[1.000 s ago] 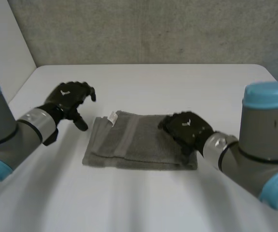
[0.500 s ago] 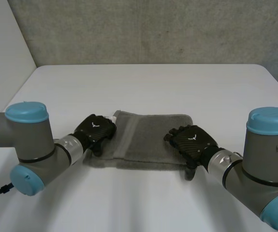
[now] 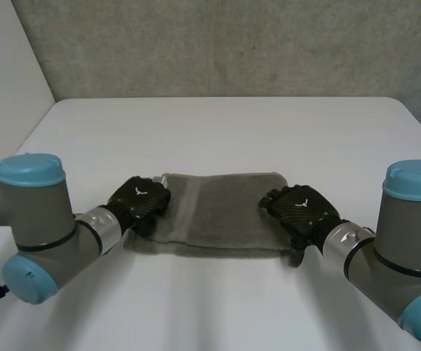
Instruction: Fold the towel.
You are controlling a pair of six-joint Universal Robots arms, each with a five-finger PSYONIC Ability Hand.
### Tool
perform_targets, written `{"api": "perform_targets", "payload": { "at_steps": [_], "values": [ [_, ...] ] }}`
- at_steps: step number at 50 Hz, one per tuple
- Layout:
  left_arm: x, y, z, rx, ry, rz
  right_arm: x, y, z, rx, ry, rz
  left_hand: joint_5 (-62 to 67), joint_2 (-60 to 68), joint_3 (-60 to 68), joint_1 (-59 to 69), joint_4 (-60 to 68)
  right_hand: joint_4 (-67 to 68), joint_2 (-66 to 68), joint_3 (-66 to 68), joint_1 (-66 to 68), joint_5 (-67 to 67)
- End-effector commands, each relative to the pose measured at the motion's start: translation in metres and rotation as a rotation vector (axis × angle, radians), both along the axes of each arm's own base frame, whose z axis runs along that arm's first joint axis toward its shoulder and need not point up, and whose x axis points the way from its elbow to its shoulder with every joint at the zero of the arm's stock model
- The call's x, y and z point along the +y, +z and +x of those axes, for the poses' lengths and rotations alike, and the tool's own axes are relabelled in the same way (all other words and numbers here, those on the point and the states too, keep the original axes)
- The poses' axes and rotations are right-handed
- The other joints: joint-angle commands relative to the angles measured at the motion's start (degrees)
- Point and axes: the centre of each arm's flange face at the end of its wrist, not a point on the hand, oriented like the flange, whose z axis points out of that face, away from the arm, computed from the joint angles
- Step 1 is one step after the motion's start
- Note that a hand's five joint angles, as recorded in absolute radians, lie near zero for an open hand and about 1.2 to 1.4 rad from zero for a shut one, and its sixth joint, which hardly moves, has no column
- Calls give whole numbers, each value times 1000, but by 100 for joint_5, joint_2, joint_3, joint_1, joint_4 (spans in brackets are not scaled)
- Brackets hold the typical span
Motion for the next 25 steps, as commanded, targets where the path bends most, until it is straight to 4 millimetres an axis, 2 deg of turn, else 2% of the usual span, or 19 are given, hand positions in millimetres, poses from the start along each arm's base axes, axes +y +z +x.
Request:
{"api": "perform_targets", "payload": {
  "at_steps": [1, 8, 14, 15, 16, 17, 18, 19, 20, 25],
  "values": [
    [-2, 15, 24, 6, 66, -15, 4, -2, -1, 5, 0, 13, 479, 632, 333, 864, 258, -414, -350, -375, -306, -332],
    [2, 18, 34, 5, 87, -8, 9, -7, -2, 5, 7, 22, 479, 632, 333, 864, 258, -414, -350, -375, -306, -332],
    [5, 10, 39, -4, 95, 24, 2, -7, 0, -22, 1, -37, 479, 632, 333, 864, 258, -220, -156, -181, -112, -139],
    [8, 6, 38, -8, 92, 37, 0, -8, 2, -34, -2, -48, 131, 285, -14, 517, -90, -37, 27, 2, 71, 44],
    [10, 5, 37, -9, 87, 43, 0, -8, 2, -34, -2, -48, -1920, -1767, -2066, -1535, -2142, -35, 29, 4, 73, 46],
    [10, 5, 37, -9, 86, 43, -1, -8, 2, -47, -5, -51, -1941, -1788, -2087, -1556, -2162, 48, 112, 87, 156, 129],
    [12, 4, 36, -11, 82, 48, -1, -8, 3, -58, -8, -49, -4705, -4552, -4851, -4320, -4927, 149, 213, 188, 257, 230],
    [12, 4, 36, -11, 82, 48, -1, -8, 3, -59, -9, -49, -4733, -4580, -4879, -4348, -4954, 150, 214, 189, 258, 231],
    [14, 3, 35, -12, 77, 51, -1, -9, 3, -69, -13, -39, -6249, -6096, -6395, -5864, -6470, 266, 331, 305, 374, 348],
    [14, 4, 35, -12, 77, 49, 1, -9, 5, -111, -27, -6, -6415, -6262, -6561, -6030, -6637, 638, 702, 677, 746, 719]
  ]
}}
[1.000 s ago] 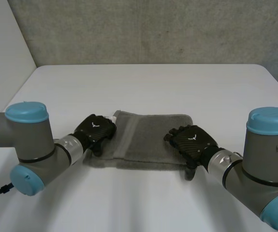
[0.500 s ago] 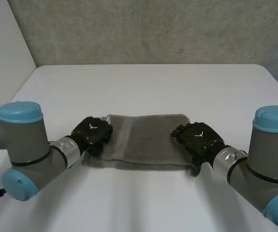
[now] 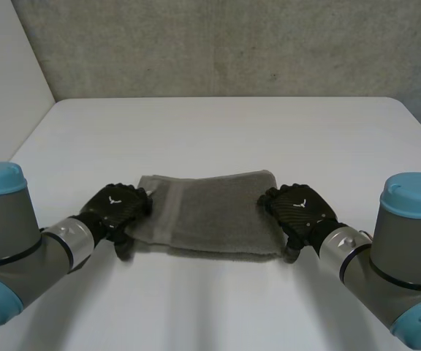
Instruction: Fold the towel.
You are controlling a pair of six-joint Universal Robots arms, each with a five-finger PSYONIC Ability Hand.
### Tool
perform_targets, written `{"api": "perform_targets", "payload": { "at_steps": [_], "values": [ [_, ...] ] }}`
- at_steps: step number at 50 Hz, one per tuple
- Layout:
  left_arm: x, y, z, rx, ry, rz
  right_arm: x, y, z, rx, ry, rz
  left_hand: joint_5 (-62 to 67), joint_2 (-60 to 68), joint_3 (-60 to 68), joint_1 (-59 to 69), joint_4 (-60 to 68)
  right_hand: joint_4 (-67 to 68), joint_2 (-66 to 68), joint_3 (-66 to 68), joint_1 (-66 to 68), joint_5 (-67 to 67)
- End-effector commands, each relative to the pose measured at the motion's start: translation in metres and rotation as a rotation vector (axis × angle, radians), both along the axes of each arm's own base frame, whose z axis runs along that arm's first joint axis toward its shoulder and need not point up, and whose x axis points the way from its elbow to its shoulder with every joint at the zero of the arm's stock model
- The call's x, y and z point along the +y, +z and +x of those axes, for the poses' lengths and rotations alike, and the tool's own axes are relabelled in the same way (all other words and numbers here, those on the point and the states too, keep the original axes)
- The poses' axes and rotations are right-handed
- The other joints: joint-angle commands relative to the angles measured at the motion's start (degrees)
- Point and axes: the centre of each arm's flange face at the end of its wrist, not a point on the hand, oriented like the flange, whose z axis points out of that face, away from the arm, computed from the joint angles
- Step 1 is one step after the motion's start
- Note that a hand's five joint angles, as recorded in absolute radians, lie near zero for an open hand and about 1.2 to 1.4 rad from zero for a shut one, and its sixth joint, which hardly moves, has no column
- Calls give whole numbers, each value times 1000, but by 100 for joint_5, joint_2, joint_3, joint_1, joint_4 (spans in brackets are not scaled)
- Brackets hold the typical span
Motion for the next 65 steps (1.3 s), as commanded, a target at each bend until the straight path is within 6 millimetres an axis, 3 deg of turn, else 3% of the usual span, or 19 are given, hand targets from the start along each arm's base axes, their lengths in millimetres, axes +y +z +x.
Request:
{"api": "perform_targets", "payload": {
  "at_steps": [1, 10, 18, 21, 27, 32, 34, 35, 36, 37, 39, 43, 47, 48, 49, 50, 51, 52, 65],
  "values": [
    [3, 0, -2, -1, -7, 2, 2, -1, 3, -70, -20, 46, -598, -671, -748, -674, -735, 635, 626, 645, 607, 574],
    [-1, 3, 2, 2, 12, -10, 2, -6, 6, -74, -14, 40, -598, -671, -748, -674, -735, 1545, 1536, 1555, 1517, 1484],
    [-3, 12, 2, 15, 18, -31, 0, -13, 4, -65, -23, 59, -581, -654, -731, -657, -718, 3126, 3117, 3137, 3099, 3065],
    [-4, 19, 1, 25, 19, -55, 0, -13, 4, -65, -23, 59, -581, -654, -731, -657, -718, 3816, 3807, 3826, 3788, 3755],
    [-5, 27, -3, 54, 18, -72, -2, -8, 2, -68, -30, 53, -598, -671, -748, -674, -735, 6414, 6405, 6424, 6386, 6353],
    [-5, 36, -3, 89, 33, -80, -3, -8, -8, -43, -46, 61, -615, -688, -764, -691, -752, 6417, 6408, 6428, 6390, 6356],
    [-6, 45, -1, 113, 43, -95, -21, 4, -35, 8, -110, 13, -648, -721, -798, -725, -785, 6417, 6408, 6428, 6390, 6356],
    [-6, 45, -1, 113, 43, -95, -21, 4, -36, 9, -110, 12, -649, -722, -798, -725, -785, 6417, 6408, 6428, 6390, 6356],
    [-6, 49, -1, 120, 46, -102, -29, 10, -51, 58, -134, -15, -649, -722, -798, -725, -785, 6417, 6408, 6428, 6390, 6356],
    [-6, 49, -1, 120, 46, -102, -29, 10, -51, 58, -134, -15, -649, -722, -798, -725, -785, 6417, 6408, 6428, 6390, 6356],
    [-7, 59, 1, 135, 53, -131, -42, 24, -71, 149, -139, -62, -649, -722, -798, -725, -785, 6417, 6408, 6428, 6390, 6356],
    [-9, 71, 1, 148, 54, -165, -43, 39, -64, 181, -89, -100, -649, -722, -798, -725, -785, 6417, 6408, 6428, 6390, 6356],
    [-12, 84, 0, 174, 58, -196, -24, 53, -33, 151, 6, -85, -649, -722, -798, -725, -785, 6417, 6408, 6428, 6390, 6356],
    [-12, 84, 0, 174, 58, -196, -24, 53, -33, 151, 6, -85, -649, -722, -798, -725, -785, 6417, 6408, 6428, 6390, 6356],
    [-13, 86, 0, 182, 62, -197, -15, 50, -26, 147, 32, -59, -649, -722, -798, -725, -785, 6417, 6408, 6428, 6390, 6356],
    [-12, 87, -1, 189, 63, -192, -8, 46, -23, 139, 42, -28, -649, -722, -798, -725, -785, 4175, 4166, 4185, 4147, 4114],
    [-12, 87, -1, 189, 63, -192, -8, 46, -23, 138, 42, -28, -649, -722, -798, -725, -785, 4152, 4143, 4163, 4125, 4092],
    [-12, 86, 0, 193, 65, -186, -1, 43, -21, 121, 39, -8, -649, -722, -798, -725, -785, 2204, 2195, 2214, 2176, 2143],
    [-8, 77, 1, 189, 67, -156, 12, 10, -26, -124, -64, 86, -649, -722, -798, -725, -785, 1764, 1755, 1775, 1737, 1704]
  ]
}}
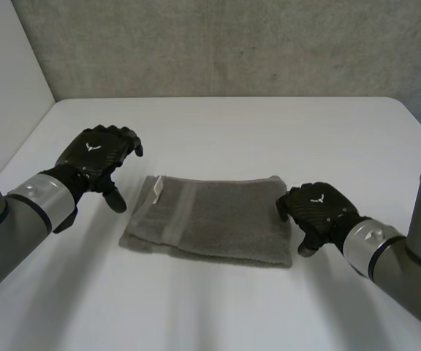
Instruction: Fold the towel.
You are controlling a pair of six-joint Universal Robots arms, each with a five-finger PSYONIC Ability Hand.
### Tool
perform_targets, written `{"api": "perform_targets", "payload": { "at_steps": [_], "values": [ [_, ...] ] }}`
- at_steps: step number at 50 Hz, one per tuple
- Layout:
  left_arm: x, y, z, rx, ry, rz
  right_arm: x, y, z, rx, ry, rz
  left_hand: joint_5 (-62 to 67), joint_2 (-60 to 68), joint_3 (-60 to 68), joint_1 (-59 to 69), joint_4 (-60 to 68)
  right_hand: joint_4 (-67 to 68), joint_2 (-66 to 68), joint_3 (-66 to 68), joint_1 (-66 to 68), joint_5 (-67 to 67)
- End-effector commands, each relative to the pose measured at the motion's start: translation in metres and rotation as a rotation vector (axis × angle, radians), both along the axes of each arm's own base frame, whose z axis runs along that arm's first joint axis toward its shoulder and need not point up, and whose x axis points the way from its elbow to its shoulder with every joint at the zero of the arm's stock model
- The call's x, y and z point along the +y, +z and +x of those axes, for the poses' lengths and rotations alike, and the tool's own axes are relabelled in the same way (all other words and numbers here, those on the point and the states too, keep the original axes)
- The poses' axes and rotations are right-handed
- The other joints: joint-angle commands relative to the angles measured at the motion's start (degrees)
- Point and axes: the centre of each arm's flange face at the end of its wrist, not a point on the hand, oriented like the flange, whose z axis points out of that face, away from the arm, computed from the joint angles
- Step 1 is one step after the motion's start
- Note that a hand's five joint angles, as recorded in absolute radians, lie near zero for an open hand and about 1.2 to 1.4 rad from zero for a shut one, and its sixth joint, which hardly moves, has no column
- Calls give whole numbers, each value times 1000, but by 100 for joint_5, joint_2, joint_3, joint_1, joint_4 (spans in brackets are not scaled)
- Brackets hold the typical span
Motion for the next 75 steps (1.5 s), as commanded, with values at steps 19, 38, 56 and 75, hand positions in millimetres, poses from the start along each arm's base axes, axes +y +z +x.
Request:
{"api": "perform_targets", "payload": {
  "at_steps": [19, 38, 56, 75],
  "values": [
    [1, -10, 0, -6, -4, 25, 15, -38, 2, -160, -50, 57, -211, -367, -363, -447, -379, -523, -590, -543, -553, -387],
    [1, -14, -1, -7, -7, 28, 3, -52, 4, -141, -57, 52, -211, -367, -363, -447, -379, 4400, 4333, 4380, 4369, 4535],
    [-3, 1, -1, 4, -1, -14, -39, 31, -54, 26, -122, -131, -228, -384, -380, -464, -396, 4400, 4333, 4380, 4369, 4535],
    [-18, 51, -5, 208, 24, -70, 49, 17, 92, -51, 310, -30, -228, -384, -380, -464, -396, 4400, 4333, 4380, 4369, 4535]
  ]
}}
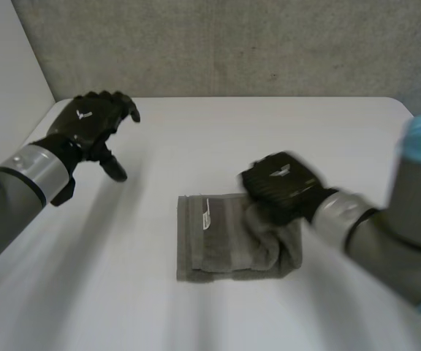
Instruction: Fold the towel.
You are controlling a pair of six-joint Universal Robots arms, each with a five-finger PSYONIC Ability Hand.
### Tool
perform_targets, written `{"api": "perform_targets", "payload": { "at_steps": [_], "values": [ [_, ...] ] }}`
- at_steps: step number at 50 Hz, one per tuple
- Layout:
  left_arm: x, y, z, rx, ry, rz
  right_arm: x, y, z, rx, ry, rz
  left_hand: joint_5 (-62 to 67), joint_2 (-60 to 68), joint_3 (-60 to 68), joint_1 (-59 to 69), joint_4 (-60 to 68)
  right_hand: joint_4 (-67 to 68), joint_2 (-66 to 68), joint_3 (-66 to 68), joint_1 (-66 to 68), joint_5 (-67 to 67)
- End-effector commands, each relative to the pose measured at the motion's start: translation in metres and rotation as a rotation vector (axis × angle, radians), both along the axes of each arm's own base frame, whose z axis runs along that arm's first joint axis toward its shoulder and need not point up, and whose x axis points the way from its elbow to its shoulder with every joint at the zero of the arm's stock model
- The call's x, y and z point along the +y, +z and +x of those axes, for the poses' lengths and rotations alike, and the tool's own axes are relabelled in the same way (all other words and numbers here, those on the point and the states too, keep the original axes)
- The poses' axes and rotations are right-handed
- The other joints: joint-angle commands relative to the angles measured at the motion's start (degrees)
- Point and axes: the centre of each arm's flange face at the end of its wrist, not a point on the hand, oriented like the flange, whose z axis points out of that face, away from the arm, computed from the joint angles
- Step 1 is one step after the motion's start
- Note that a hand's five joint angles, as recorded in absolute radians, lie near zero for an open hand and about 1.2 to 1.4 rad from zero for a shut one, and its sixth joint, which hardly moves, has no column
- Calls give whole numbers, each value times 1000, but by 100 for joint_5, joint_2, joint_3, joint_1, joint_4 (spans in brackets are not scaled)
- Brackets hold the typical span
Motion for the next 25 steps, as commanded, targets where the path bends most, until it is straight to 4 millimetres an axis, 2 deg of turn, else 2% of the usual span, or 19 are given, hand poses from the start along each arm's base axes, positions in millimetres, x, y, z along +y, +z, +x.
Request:
{"api": "perform_targets", "payload": {
  "at_steps": [1, 2, 3, 5, 11, 25],
  "values": [
    [-6, 15, 0, 87, 5, -1, 42, -32, 50, 27, 137, 74, -228, -361, -380, -464, -394, 350, 424, 361, 467, 287],
    [-7, 18, -1, 91, 7, -9, 53, -34, 61, 19, 173, 83, -228, -361, -380, -464, -394, 350, 424, 361, 467, 287],
    [-7, 18, -1, 91, 7, -9, 53, -34, 61, 19, 173, 83, -228, -361, -380, -464, -394, 350, 424, 361, 467, 287],
    [-11, 23, 0, 99, 14, -25, 71, -38, 81, -12, 227, 104, -228, -361, -380, -464, -394, 350, 424, 361, 467, 287],
    [-13, 28, -1, 114, 10, -36, 77, -41, 105, -39, 249, 83, -228, -361, -380, -464, -394, 350, 424, 361, 467, 287],
    [-10, 29, -6, 115, -7, -38, 75, -53, 107, -15, 225, 94, -228, -361, -380, -464, -394, 350, 424, 361, 467, 287]
  ]
}}
